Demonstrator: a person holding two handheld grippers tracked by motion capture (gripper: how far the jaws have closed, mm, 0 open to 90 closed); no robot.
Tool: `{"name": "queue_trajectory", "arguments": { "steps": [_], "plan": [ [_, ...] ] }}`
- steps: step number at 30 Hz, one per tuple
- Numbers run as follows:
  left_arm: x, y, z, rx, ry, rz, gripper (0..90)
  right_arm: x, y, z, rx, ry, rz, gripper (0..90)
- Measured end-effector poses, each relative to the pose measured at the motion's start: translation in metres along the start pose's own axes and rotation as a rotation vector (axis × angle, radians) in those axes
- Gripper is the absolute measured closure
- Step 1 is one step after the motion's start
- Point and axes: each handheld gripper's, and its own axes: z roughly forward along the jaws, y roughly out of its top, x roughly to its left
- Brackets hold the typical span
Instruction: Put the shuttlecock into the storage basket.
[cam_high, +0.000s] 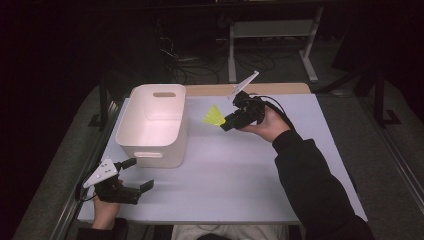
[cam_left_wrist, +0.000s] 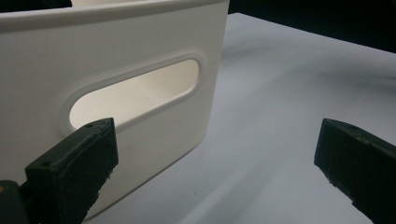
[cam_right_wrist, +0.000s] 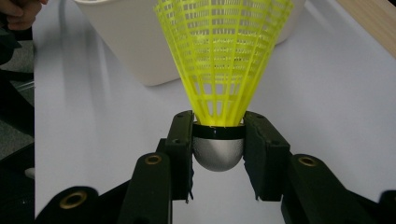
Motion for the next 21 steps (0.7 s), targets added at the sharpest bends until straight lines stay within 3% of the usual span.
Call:
{"name": "queue_trajectory", "arguments": {
  "steps": [21],
  "plan": [
    [0.0, 0.0, 0.0, 0.0, -0.001, -0.001, 0.0, 0.017, 0.024, 0.001, -0.012, 0.017, -0.061, 63.0]
  ]
}}
